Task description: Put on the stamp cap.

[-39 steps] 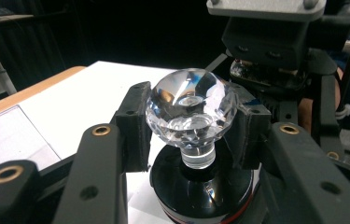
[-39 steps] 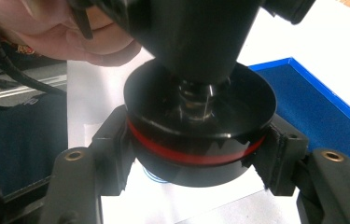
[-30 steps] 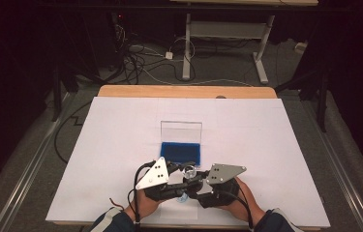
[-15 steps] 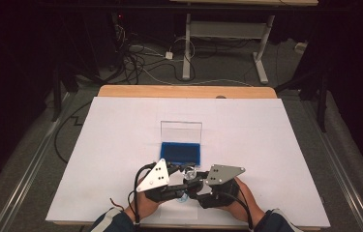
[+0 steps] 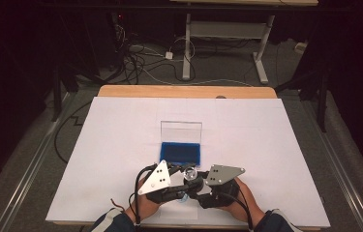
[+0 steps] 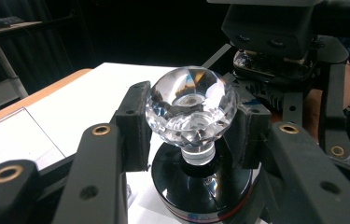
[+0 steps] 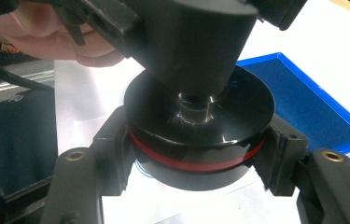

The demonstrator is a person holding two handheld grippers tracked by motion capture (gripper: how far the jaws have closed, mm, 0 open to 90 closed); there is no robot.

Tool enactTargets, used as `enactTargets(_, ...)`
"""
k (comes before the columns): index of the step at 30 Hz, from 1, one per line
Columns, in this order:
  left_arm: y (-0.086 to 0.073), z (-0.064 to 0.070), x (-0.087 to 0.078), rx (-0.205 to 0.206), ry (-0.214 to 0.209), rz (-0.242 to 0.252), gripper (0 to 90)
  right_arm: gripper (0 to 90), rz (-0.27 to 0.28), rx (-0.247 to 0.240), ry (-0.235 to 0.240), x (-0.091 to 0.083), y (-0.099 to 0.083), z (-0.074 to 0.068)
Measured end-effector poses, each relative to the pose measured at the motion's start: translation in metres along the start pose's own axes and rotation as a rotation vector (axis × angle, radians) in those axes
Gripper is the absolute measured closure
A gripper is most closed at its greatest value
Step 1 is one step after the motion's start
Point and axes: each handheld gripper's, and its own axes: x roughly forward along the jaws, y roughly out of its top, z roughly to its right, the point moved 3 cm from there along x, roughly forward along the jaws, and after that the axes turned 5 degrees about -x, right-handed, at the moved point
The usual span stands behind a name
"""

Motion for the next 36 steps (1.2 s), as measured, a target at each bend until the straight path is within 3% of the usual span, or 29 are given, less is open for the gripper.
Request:
enactTargets(12, -0.0024, -0.0005, -0.0012, -0.023, 0.007, 0.024, 54.5, 38.3, 0.017, 0.014, -0.012, -0.0018, 0.0000, 0.0005)
enactTargets(17, -0.0008, 0.0005, -0.0003, 0.009, 0.006, 0.000, 54.3, 38.3, 0.010, 0.012, -0.001, -0.0010, -0.0003, 0.0002)
enactTargets(36, 0.0025, -0.0015, 0.0002, 0.016, 0.016, -0.018, 54.3, 37.7, 0.031, 0.035, 0.003, 0.0007, -0.0025, 0.0015)
